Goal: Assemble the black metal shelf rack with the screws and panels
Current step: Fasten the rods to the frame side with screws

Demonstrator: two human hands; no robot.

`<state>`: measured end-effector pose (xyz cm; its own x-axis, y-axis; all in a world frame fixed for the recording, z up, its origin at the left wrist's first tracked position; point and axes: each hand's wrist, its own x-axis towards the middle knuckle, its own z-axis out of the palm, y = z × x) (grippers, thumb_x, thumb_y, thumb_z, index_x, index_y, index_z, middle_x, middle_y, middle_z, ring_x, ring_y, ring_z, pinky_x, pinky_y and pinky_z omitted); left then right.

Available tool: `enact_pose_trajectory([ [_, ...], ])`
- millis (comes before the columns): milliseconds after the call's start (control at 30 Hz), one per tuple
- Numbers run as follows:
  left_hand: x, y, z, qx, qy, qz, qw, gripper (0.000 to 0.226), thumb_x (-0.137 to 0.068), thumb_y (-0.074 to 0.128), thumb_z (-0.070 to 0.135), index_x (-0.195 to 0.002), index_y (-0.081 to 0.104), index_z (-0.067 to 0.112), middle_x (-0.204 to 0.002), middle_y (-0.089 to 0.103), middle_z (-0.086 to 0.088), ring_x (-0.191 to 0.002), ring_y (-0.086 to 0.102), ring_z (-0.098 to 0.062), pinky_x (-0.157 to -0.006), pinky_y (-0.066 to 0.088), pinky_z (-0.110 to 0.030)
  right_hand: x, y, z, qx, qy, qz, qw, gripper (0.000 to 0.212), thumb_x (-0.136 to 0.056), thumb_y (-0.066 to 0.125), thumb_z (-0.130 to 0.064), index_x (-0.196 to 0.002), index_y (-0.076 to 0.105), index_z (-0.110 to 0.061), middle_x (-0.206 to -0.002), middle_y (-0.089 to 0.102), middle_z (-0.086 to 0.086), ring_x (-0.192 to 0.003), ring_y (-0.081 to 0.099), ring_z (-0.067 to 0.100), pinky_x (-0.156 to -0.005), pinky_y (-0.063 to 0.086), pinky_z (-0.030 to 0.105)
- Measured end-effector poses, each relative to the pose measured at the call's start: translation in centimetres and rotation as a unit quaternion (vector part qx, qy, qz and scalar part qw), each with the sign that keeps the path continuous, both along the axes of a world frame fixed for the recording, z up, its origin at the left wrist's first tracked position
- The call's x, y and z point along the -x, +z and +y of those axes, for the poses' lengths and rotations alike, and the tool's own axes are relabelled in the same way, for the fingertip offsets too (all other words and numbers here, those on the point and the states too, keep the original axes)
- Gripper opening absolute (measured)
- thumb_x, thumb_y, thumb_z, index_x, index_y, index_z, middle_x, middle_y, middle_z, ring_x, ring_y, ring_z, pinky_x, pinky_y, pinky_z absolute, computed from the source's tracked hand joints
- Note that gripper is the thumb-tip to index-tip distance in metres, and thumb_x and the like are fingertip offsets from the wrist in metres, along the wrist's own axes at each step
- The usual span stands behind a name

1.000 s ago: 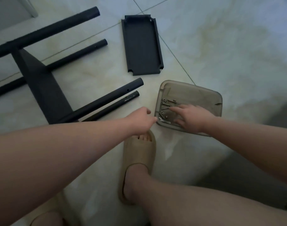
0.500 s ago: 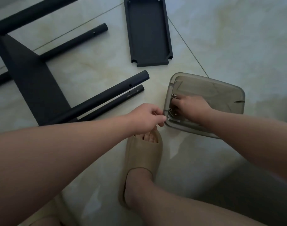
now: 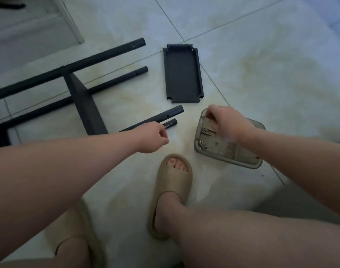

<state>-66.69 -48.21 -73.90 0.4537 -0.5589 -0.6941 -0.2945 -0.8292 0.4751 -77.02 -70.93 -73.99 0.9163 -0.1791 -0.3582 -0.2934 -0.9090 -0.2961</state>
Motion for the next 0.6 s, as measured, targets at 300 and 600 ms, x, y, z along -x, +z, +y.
enact_pose_trajectory([
  [300, -2.1, 8.5, 11.4, -0.038, 0.015, -0.115, 0.992, 0.018, -0.097, 0.057, 0.033, -0.107, 0.066, 0.021, -0.112, 0.066, -0.001, -0.099, 0.06, -0.02, -0.081, 0.044, -0.028, -4.5, 10.4, 10.8, -0.006, 0.095, -0.023, 0.995, 0.019, -0.1, 0.041, -0.012, -0.097, 0.05, -0.028, -0.091, 0.062, 0.005, -0.079, 0.062, 0.034, -0.071, 0.054, 0.044],
  [600, -4.8, 9.1, 19.0, -0.006, 0.104, -0.084, 0.991, 0.019, -0.098, 0.057, 0.028, -0.107, 0.068, 0.016, -0.097, 0.068, 0.002, -0.087, 0.062, -0.019, -0.078, 0.045, -0.029, -8.7, 10.4, 20.0, -0.1, 0.161, 0.022, 0.982, 0.02, -0.096, 0.063, -0.019, -0.115, 0.069, -0.017, -0.093, 0.068, -0.005, -0.082, 0.059, 0.008, -0.071, 0.044, 0.019],
])
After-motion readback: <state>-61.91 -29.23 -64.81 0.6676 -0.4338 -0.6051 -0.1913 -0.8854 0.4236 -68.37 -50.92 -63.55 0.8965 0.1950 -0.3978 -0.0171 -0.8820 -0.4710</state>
